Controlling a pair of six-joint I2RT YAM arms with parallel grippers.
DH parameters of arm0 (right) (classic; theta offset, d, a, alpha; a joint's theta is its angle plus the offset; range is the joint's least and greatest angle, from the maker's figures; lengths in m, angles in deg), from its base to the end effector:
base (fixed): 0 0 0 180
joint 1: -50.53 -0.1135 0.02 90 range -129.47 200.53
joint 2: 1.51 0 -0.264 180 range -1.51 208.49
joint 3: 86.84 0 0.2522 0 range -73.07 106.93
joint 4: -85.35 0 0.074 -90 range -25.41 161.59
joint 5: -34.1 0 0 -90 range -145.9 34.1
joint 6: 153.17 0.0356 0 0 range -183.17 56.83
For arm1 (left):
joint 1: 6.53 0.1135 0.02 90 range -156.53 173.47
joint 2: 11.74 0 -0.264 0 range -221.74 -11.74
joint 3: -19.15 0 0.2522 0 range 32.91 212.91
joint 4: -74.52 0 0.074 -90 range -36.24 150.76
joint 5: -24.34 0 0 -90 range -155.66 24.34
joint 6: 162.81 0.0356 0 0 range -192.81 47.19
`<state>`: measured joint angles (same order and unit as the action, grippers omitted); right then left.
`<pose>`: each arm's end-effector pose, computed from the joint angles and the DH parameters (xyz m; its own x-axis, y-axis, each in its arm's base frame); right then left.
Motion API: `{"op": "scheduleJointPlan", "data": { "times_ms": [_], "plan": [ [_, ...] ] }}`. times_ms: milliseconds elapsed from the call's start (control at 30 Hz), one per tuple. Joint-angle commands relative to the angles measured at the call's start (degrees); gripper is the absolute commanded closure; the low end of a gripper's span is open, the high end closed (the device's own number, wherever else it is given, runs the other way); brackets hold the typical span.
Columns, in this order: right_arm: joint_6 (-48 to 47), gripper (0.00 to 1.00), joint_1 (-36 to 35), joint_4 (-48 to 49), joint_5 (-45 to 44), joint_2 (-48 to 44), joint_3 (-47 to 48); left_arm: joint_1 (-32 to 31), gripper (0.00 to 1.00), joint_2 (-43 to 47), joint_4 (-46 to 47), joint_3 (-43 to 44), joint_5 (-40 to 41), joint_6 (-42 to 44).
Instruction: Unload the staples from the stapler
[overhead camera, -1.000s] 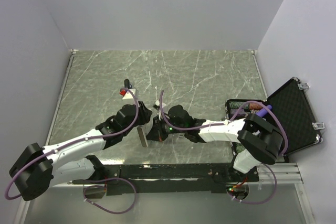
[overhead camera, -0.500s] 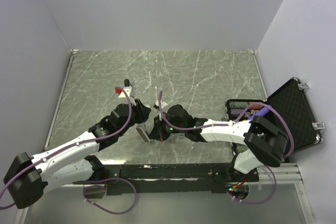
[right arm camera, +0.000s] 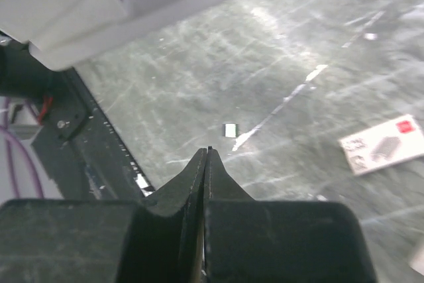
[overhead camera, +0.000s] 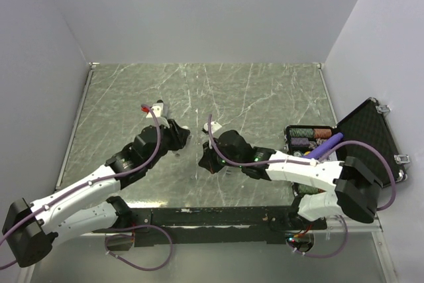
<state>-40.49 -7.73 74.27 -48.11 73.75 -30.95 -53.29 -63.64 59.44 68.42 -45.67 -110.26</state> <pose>0.1458 0.2449 0.2298 -0.5946 -0.2350 -0.7689 -0.7314 0.5554 0.3958 0.1537 -0.1457 0.2770 -0.4461 -0.3598 -0.8195 0.2397 0.8342 -0.4967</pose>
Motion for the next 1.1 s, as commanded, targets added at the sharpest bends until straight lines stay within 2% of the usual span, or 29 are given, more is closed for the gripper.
{"op": "scheduleJointPlan", "data": {
  "times_ms": [0, 300, 533, 833, 1067],
  "plan": [
    [-2.9, 1.0, -0.4, -2.4, -5.1, -3.8, 2.4, -0.1, 0.99, 0.3, 1.8, 4.0, 2.1, 1.8],
    [-3.6, 1.0, -0.4, -5.4, -7.4, -7.5, 1.5, -0.2, 0.99, -5.9, -0.2, 9.3, 9.6, 5.4],
    [-4.0, 1.0, -0.3, -6.4, -9.6, -10.5, 0.3, 0.2, 0.99, -17.2, -1.4, 16.0, 13.5, 7.9],
    [-3.5, 1.0, -0.3, -7.5, -10.9, -15.0, -2.1, 7.0, 0.99, -32.6, -1.1, 23.3, 10.4, 7.6],
    [-3.1, 1.0, -0.3, -7.6, -11.1, -17.5, -3.7, 13.4, 0.99, -38.8, 0.4, 25.0, 6.5, 7.2]
  ]
}}
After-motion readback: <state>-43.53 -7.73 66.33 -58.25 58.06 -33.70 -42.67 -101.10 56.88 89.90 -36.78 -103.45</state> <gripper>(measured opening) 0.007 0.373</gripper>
